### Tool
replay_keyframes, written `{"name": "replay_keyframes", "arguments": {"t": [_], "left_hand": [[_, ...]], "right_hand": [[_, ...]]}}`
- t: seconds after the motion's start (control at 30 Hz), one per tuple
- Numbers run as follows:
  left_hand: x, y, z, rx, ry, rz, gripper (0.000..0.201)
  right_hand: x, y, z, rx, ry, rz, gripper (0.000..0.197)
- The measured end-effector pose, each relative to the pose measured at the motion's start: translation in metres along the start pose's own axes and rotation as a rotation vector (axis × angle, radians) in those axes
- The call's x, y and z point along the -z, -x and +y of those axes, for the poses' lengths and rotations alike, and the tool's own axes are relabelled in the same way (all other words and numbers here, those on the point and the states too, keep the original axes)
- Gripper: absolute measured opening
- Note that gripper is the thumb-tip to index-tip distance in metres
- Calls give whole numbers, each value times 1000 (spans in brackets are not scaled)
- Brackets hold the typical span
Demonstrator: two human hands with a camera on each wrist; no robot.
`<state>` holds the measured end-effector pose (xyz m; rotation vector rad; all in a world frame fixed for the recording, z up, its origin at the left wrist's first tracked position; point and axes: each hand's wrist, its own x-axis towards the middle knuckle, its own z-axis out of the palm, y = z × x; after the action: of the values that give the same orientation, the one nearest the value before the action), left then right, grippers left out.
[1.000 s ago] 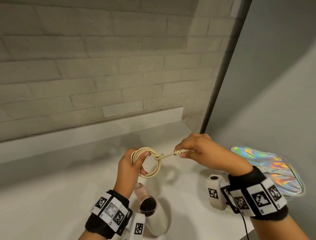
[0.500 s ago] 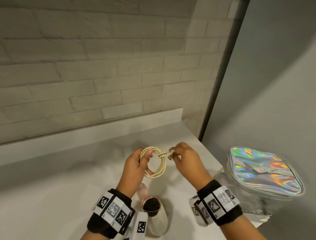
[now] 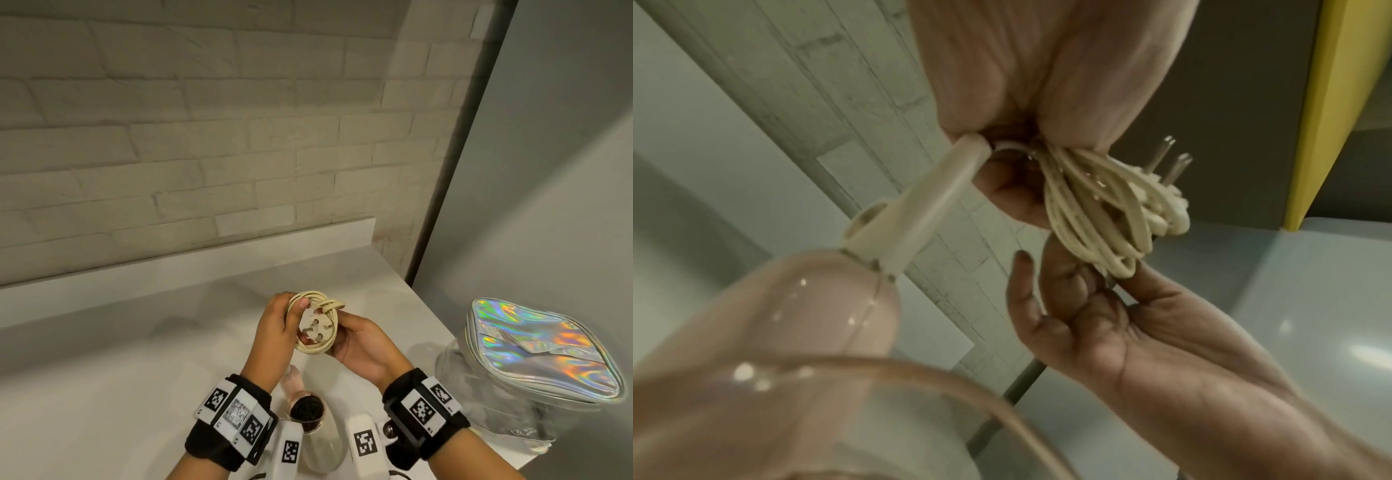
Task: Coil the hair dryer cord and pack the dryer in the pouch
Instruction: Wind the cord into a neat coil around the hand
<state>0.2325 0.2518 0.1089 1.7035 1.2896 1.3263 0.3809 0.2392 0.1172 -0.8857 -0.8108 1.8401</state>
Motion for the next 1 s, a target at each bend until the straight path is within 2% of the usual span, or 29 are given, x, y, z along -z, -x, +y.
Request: {"name": "replay_keyframes", "arguments": {"t": [0.1,0.2,0.3,0.4,0.5,0.6,0.7,0.8,0.87,0.93,0.97,1.0], "left_hand": [[-2,-2,1,-4,-18,44,18],[-2,-1,1,1,-24,108,14],[-5,1,2,12,-20,106,15],[-7,1,5,30,15,89,14],[-2,-1,4,64,61,89,11],[9,-2,-1,135,119,133,11],[17,-3,-3,176,167,125,14],[22,-3,-5,175,161,140,17],[23,-2,-5,181,180,149,18],[21,-1,-3,222,272,138,17],[20,0,-3,244,322,128,17],[18,0,-3,268,343,114,17]], "right_hand": [[-2,0,-2,-54,-80,-45,37],[0,3,-6,-94,-79,-116,45],[-10,5,-9,-65,208,-107,34],[-21,1,-14,-24,428,34,15],[-22,6,-26,-98,543,-24,26],[-26,20,-31,-110,714,-81,28],[-24,31,-22,66,1001,-13,40],[-18,47,-12,395,1522,65,41],[-14,54,-3,580,1736,90,36],[-14,59,8,576,1734,6,32],[-14,61,14,508,1668,-69,41],[-11,62,22,406,1584,-134,61]]}}
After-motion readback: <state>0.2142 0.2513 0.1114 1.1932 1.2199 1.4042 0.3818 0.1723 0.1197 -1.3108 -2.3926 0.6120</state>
